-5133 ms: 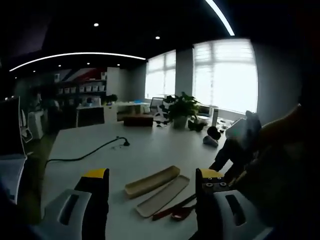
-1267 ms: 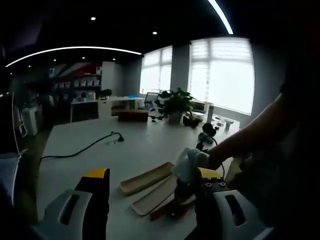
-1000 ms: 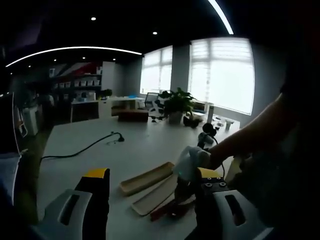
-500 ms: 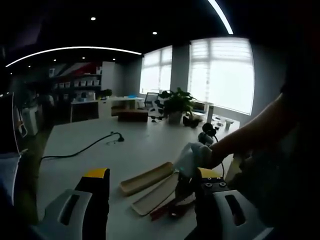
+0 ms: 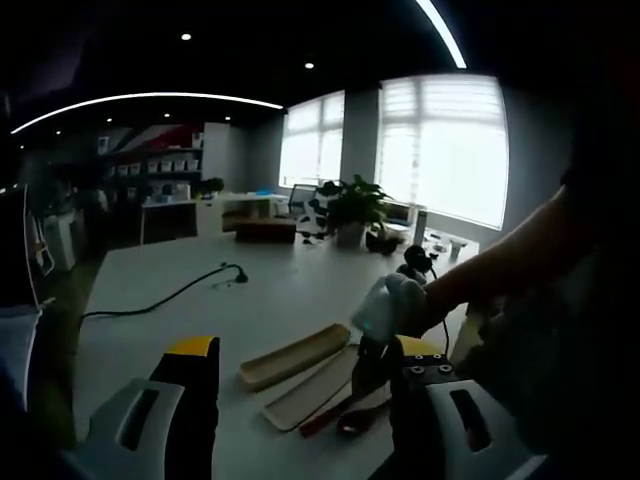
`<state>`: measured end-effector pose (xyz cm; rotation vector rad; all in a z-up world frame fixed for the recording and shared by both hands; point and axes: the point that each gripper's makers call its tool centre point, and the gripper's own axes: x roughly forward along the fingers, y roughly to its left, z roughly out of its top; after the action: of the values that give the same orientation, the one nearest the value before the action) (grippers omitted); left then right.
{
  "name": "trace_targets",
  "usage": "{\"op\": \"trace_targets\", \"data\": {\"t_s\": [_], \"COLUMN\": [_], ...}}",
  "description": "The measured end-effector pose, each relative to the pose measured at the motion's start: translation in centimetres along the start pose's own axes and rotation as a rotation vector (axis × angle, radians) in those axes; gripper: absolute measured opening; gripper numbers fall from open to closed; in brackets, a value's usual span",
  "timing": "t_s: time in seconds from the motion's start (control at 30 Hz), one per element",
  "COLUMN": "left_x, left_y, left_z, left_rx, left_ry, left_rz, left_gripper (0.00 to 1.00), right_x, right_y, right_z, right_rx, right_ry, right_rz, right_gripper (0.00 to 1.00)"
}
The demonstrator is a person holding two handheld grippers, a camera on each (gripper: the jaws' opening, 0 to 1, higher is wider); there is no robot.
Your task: Arrange the utensils inside the cutlery case until each visible utensil rests in its matching compartment.
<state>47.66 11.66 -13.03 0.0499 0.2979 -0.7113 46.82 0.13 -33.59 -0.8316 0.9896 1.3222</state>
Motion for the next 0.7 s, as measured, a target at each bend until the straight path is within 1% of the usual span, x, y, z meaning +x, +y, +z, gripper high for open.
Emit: {"op": "trace_targets", "data": {"t_s": [0.13,0.2,0.57,0.7], "left_x": [0.0,0.0,0.2,0.2], "left_y": [0.0,0.0,-0.3,-0.3], "left_z": [-0.1,-0.1,-0.3,-0.3], "left_rx": [-0.001,-0.001,0.005,0.004], "left_ry": [0.003,0.004,0.015,0.014], "left_rz": [-0.001,0.000,-0.012,-0.012], "left_gripper": [0.71,0.71,0.71,0.71], "right_x": [-0.4,-0.7,-1.6,-1.7], "right_y": [0.2,0.0,-0.5,-0.4], "right_z": [0.3,0.4,0.2,0.3], "right_rx": [-0.011,-0.002,0.002,0.006], "right_ry": [-0.020,-0.032,-0.041,-0.046], "right_rz": [0.000,-0.005,-0.027,-0.017], "right_gripper": [0.00,0.00,0.00,0.00]}}
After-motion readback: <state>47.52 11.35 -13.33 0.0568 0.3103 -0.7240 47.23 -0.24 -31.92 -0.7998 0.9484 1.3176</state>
